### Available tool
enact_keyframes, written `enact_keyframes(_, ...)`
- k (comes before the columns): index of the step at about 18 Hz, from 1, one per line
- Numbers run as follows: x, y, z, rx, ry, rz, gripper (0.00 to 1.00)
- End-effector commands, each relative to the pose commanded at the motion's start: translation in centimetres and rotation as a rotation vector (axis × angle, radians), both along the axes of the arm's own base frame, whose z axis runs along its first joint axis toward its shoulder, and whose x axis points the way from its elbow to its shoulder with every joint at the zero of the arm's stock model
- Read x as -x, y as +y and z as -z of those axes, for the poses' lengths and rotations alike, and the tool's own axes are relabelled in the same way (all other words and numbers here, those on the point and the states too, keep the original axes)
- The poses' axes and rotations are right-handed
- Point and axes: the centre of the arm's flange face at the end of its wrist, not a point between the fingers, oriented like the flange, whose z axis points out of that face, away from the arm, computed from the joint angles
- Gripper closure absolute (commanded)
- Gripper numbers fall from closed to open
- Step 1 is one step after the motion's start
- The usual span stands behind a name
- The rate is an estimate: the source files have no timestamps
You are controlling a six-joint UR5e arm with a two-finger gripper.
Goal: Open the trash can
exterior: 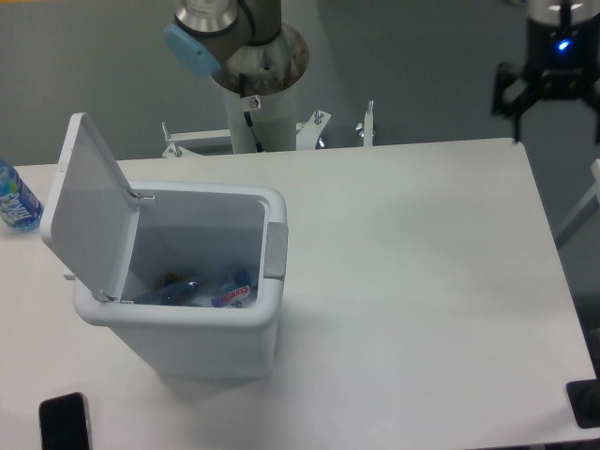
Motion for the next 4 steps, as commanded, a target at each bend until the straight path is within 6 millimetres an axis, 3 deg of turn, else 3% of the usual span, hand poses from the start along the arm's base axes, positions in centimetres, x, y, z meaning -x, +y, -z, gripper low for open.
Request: enact_keyframes(4,-0.5,-1.8,0.8,0.029,-0.018,0.041,0.0)
